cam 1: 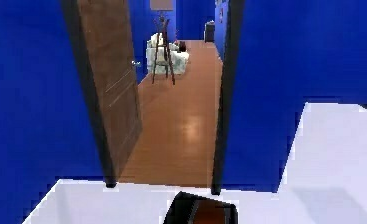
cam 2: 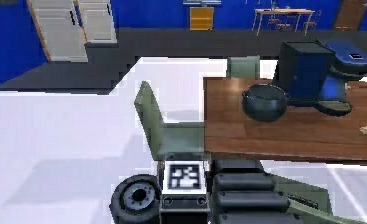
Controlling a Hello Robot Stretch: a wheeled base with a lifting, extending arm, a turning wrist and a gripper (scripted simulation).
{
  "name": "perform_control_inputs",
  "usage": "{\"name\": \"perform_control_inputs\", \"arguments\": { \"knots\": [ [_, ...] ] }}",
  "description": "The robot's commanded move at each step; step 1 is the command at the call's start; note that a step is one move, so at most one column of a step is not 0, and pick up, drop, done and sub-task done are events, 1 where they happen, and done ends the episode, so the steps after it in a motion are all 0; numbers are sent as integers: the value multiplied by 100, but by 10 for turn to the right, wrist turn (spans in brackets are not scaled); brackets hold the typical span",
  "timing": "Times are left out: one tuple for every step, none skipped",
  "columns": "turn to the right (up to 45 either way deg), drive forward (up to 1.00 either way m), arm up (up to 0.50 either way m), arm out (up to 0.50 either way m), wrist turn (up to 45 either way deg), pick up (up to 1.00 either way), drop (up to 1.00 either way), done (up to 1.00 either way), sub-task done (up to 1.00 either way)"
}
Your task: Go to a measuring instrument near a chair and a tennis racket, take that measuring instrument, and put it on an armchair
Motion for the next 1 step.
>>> {"name": "perform_control_inputs", "arguments": {
  "knots": [
    [30, 0, 0, 0, 0, 0, 0, 0, 0]
  ]
}}
